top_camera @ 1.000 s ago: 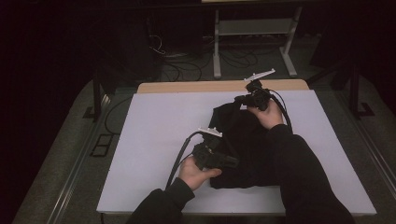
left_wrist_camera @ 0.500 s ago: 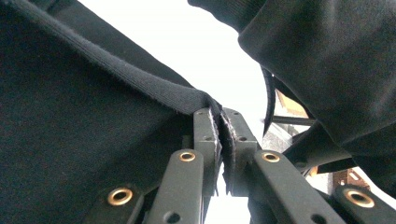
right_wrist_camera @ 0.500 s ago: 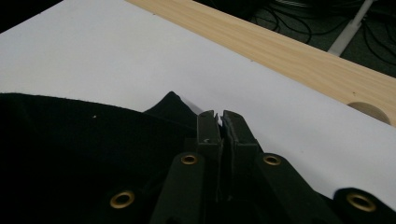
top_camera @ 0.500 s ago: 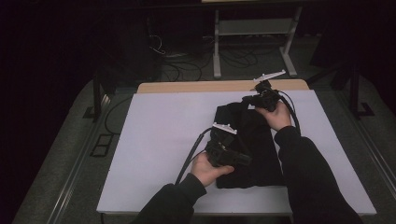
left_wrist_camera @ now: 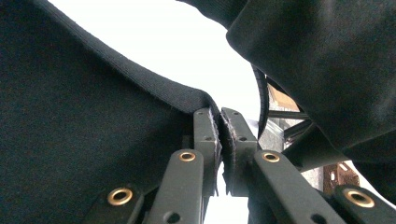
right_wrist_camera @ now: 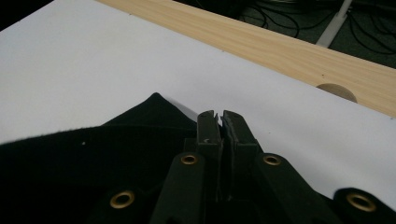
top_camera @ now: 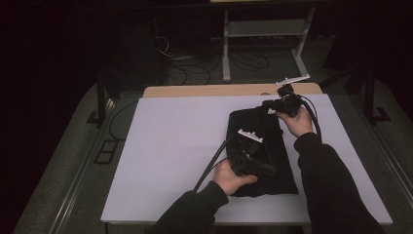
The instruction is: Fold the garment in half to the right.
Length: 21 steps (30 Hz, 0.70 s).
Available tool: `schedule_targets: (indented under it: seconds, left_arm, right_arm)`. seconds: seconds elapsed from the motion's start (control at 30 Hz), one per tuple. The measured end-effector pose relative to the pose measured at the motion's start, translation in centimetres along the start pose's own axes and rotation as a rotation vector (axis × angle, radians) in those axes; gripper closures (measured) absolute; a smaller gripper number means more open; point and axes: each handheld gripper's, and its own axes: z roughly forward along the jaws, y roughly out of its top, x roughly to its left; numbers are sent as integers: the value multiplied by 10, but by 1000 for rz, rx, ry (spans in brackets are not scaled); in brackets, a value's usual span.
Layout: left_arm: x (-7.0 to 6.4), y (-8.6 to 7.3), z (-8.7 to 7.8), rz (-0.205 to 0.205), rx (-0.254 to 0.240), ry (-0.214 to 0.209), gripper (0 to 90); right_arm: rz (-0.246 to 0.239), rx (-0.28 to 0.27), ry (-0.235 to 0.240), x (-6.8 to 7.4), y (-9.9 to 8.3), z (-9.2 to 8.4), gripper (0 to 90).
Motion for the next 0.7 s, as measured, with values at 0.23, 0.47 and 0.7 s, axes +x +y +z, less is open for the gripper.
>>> schedule_targets:
  seconds: [0.23, 0.47, 0.7]
  left_arm:
    - [0, 0, 20, 7, 35, -20, 838]
    - [1, 0, 35, -8, 50, -19, 838]
    - [4, 5, 46, 1, 63, -10, 839]
  right_arm:
    - [37, -7, -4, -11, -3, 2, 847]
    - [70, 16, -24, -19, -7, 7, 847]
    - [77, 15, -44, -22, -7, 8, 847]
